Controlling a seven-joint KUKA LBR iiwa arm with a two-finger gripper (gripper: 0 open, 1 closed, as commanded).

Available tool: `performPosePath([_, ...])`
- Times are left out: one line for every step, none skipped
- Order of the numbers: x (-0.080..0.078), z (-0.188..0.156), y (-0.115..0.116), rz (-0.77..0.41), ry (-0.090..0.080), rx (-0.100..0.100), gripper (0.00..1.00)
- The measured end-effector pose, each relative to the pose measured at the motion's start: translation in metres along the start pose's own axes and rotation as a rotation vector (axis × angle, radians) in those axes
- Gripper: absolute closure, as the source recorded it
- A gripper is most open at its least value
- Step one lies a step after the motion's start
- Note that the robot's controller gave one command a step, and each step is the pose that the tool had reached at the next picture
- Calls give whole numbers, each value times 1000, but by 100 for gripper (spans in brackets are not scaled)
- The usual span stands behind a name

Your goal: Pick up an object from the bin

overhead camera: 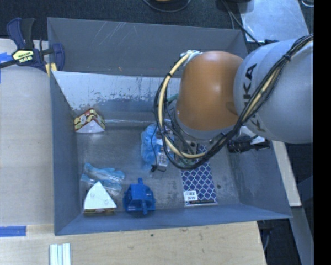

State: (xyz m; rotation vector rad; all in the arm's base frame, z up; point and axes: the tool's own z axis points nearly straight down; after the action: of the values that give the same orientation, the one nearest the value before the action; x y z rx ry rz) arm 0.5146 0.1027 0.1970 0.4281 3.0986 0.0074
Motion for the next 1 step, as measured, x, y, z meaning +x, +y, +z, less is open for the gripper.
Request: performPosePath([-31,106,-21,26,-15,-5,0])
